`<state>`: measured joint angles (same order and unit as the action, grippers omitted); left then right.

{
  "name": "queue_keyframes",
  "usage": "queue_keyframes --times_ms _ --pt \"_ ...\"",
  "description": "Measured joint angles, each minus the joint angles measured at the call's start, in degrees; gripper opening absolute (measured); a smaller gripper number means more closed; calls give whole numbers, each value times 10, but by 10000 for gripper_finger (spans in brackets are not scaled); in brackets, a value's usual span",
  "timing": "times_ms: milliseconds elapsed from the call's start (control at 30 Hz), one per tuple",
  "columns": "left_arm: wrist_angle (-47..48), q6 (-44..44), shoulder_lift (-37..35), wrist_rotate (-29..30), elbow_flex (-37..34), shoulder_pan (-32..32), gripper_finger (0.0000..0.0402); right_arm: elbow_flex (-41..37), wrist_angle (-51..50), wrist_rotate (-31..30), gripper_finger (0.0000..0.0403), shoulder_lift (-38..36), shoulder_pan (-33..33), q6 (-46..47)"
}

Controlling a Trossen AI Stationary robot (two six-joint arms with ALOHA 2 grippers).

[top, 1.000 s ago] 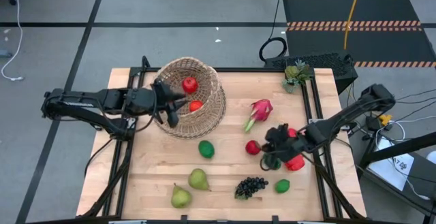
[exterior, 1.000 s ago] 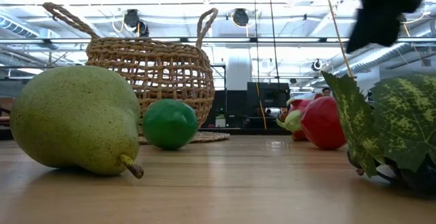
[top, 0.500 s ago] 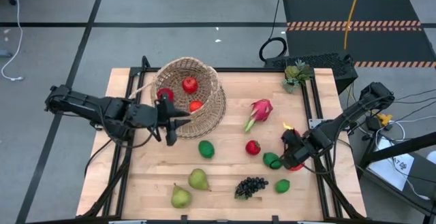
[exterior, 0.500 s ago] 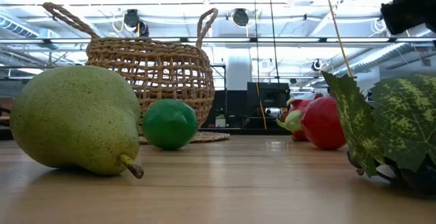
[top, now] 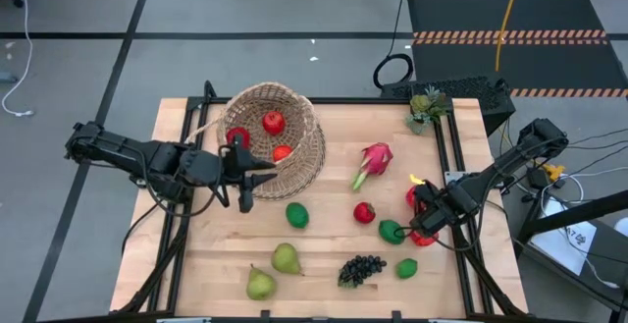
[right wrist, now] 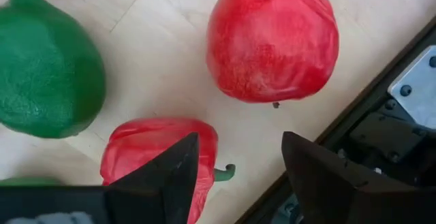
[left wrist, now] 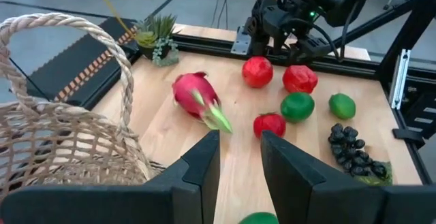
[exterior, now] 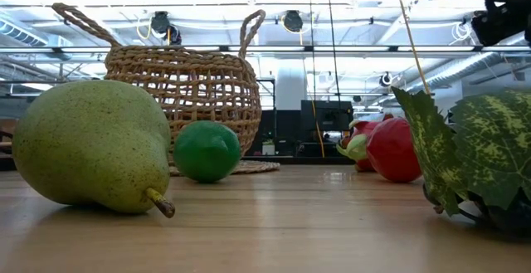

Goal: Build produce basket
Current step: Put the apple into the basket

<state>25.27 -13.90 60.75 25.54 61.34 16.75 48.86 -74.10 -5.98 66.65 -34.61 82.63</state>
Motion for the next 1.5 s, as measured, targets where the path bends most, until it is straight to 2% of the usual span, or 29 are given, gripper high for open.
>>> queue_keyframes --times_ms 200,533,733,900,1300,1500 --pt "-26 24 0 0 0 0 108 -9 8 -5 202 7 0 -10" --pt "-55 59 0 0 0 0 108 -72 39 28 201 8 0 12" --pt "-59 61 0 0 0 0 108 -73 39 26 201 9 0 9" --pt "-60 61 0 0 0 0 108 -73 45 1 201 19 2 26" --pt "-64 60 0 0 0 0 108 -77 111 -3 201 67 46 4" --pt "-63 62 0 0 0 0 108 -77 133 -16 201 67 67 5"
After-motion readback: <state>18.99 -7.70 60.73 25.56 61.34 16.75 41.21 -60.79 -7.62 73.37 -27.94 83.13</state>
